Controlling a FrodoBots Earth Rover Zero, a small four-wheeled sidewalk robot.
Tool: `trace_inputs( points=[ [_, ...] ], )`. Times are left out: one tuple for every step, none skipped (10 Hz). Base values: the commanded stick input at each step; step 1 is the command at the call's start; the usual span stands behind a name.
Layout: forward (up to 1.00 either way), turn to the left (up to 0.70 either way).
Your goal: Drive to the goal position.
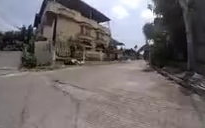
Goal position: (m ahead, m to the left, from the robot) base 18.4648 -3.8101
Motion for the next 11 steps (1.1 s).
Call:
trace_inputs(
  points=[
    [1.0,-0.3],
    [1.0,-0.27],
    [1.0,-0.23],
    [1.0,-0.16],
    [1.0,-0.07],
    [1.0,-0.01],
    [1.0,0.0],
    [1.0,0.0],
    [1.0,0.0],
    [1.0,0.0],
    [1.0,0.0]
  ],
)
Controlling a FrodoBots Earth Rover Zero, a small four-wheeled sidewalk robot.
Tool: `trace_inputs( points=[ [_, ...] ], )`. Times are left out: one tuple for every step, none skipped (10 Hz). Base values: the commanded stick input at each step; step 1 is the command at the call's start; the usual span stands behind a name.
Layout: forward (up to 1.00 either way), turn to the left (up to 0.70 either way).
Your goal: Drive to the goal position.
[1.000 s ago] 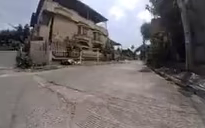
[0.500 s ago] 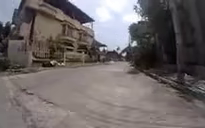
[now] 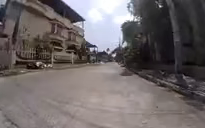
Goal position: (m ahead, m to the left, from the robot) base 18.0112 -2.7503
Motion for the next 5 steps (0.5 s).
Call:
trace_inputs(
  points=[
    [1.0,0.0],
    [1.0,0.0],
    [1.0,0.0],
    [1.0,0.0],
    [1.0,0.0]
  ],
)
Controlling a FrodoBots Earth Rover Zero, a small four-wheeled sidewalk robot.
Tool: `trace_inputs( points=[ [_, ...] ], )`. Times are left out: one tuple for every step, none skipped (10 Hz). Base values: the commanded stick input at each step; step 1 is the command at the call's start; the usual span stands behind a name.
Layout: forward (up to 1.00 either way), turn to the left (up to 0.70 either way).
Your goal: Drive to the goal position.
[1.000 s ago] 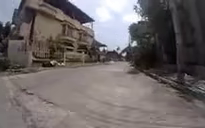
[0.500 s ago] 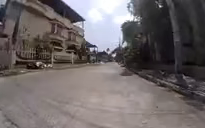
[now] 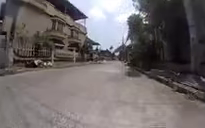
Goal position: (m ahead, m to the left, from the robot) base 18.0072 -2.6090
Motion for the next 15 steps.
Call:
trace_inputs(
  points=[
    [1.0,0.0],
    [1.0,-0.09],
    [1.0,-0.39],
    [1.0,-0.4],
    [1.0,-0.4],
    [1.0,-0.4],
    [1.0,-0.06],
    [1.0,-0.02],
    [1.0,0.0],
    [1.0,0.0],
    [1.0,0.0],
    [1.0,0.0],
    [1.0,0.0],
    [1.0,0.0],
    [1.0,0.0]
  ],
)
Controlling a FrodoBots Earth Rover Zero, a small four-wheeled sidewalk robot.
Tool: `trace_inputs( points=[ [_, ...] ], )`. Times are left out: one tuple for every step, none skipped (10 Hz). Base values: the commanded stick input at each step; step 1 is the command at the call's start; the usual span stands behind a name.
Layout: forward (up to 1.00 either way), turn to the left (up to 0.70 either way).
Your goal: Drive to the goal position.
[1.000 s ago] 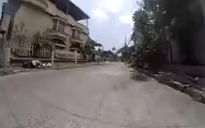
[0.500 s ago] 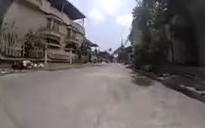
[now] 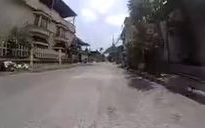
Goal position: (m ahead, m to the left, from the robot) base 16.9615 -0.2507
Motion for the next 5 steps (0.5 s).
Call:
trace_inputs(
  points=[
    [1.0,-0.17],
    [1.0,-0.39],
    [1.0,-0.4],
    [1.0,-0.4],
    [1.0,-0.4]
  ],
)
